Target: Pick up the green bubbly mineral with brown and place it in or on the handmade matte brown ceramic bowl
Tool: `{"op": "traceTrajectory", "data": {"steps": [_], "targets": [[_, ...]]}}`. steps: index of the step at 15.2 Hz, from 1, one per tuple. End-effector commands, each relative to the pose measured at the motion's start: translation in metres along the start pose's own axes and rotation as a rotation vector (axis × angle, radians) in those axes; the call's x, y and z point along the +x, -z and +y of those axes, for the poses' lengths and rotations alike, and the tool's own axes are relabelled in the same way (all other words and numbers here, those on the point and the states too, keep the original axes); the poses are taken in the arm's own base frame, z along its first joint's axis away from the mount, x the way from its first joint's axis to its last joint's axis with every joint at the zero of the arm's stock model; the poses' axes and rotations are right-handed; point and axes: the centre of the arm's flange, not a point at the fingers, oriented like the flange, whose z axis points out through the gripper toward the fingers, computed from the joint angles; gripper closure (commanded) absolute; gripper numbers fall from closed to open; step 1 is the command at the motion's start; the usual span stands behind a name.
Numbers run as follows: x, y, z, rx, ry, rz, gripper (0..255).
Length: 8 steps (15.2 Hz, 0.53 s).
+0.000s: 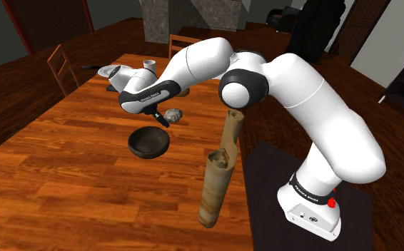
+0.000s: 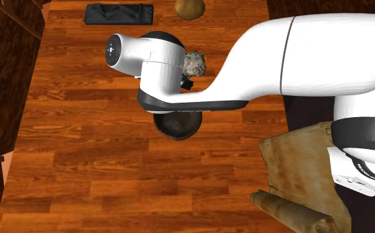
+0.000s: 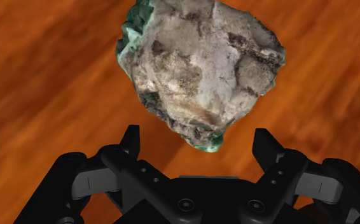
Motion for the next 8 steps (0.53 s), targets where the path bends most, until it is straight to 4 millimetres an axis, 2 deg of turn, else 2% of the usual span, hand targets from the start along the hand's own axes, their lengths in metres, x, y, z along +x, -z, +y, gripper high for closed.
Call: {"op": "traceTrajectory", "data": {"steps": [1, 2, 3, 8], "targets": [[0.0, -0.0002, -0.0001, 0.0, 0.0, 0.0, 0], [0.0, -0.0002, -0.0001, 0.0, 0.0, 0.0, 0], [0.0, -0.0002, -0.0001, 0.0, 0.0, 0.0, 255], [-0.0029, -0.0003, -0.0006, 0.0, 0.0, -0.001, 255]]}}
